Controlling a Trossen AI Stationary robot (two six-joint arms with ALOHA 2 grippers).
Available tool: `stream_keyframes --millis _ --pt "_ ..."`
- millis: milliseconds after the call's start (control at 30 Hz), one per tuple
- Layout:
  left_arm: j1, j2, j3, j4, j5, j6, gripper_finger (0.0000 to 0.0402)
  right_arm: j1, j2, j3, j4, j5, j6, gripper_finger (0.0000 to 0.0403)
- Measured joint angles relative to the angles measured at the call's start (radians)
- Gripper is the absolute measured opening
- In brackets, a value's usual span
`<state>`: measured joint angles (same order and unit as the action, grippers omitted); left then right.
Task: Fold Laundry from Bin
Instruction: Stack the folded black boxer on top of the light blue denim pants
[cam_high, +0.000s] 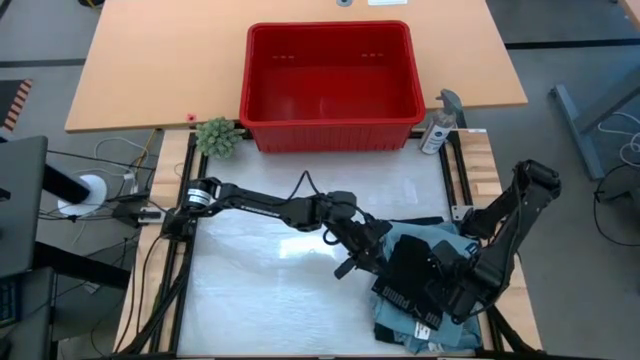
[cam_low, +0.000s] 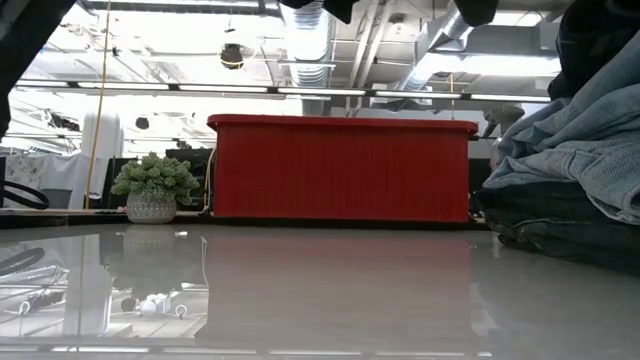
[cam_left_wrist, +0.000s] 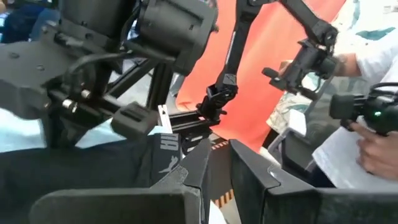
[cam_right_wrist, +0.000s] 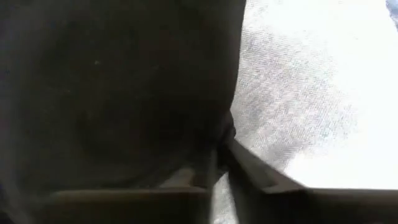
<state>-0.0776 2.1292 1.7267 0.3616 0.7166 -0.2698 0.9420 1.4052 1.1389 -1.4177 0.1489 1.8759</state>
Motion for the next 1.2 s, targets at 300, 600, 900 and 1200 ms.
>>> stream_keyframes --millis 300,600,900,1200 --pt "0.012 0.000 0.000 -0.044 -0.005 -0.026 0.0041 -0.007 -0.004 0.087 -0.157 -0.074 0.050 0.0033" --pt "0.028 0.000 0.000 -0.053 -0.002 -0.049 0.0041 0.000 -0.021 0.087 -0.153 -0.192 0.019 0.0042" --pt "0.076 0.000 0.000 -0.085 -0.006 -0.101 0.0041 0.022 -0.018 0.087 -0.153 -0.195 0.174 0.0067" --pt "0.158 -0.006 0.000 -0.168 -0.011 -0.198 0.0041 0.034 -0.019 0.087 -0.153 -0.180 0.287 0.0094"
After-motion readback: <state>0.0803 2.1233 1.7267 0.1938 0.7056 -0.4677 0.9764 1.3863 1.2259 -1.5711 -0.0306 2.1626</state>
